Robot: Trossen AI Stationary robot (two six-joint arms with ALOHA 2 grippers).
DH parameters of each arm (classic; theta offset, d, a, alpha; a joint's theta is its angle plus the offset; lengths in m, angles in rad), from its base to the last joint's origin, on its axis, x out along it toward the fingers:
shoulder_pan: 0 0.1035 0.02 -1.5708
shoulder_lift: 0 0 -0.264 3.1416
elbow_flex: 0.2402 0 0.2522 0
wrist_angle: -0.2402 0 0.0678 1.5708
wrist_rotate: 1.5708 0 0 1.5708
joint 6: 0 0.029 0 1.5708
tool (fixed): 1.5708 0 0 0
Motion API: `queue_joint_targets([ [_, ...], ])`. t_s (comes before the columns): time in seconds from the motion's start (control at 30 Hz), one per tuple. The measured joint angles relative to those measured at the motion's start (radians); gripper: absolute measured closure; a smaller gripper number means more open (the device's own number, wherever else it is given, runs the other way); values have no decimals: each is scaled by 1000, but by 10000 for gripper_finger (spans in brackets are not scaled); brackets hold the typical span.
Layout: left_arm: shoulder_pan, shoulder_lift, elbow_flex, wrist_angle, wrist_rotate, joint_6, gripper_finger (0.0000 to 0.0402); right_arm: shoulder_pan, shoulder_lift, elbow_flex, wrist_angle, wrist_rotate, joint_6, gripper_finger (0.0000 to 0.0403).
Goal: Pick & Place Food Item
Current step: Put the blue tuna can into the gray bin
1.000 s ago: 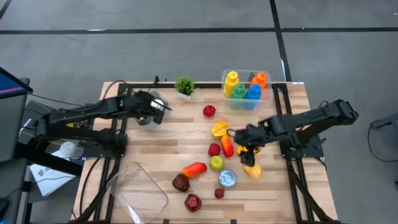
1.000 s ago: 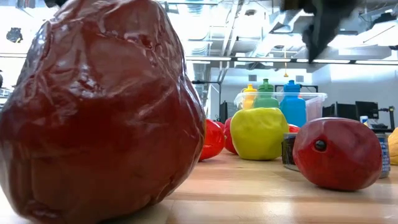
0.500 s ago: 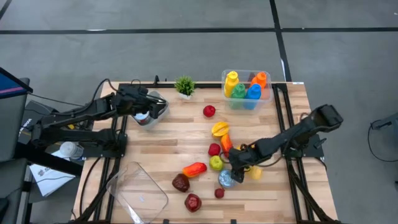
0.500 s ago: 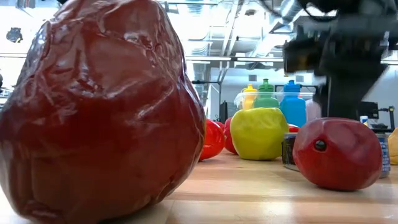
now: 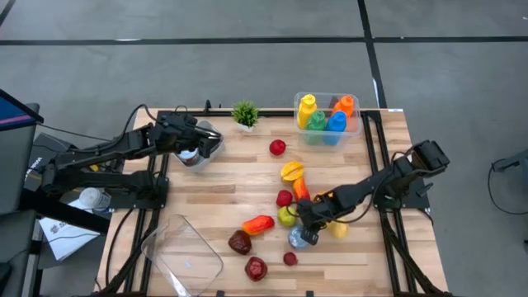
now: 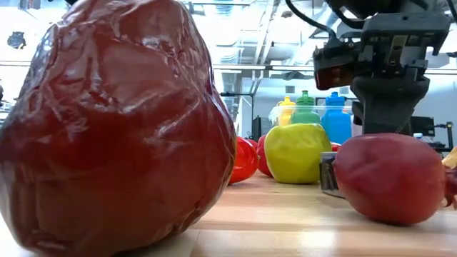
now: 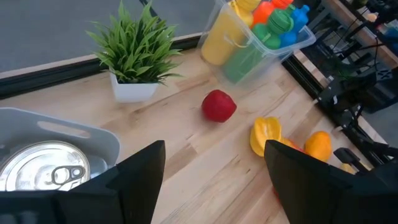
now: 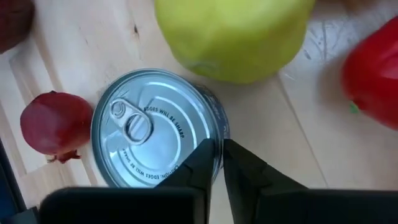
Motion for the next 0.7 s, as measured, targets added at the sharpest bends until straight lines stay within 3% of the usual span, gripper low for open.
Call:
queue_joint_targets([
  [0.13,0,0,0,0,0,0,132,-6,-26,-2,-13,10,-6,397],
  [0.37,0,0,0,-1,8,0,132,-37,-147,-9,-106,83,-6,402],
  [0.7,0,2,0,5,131,0,132,-121,-250,-7,-117,102,-77,403],
])
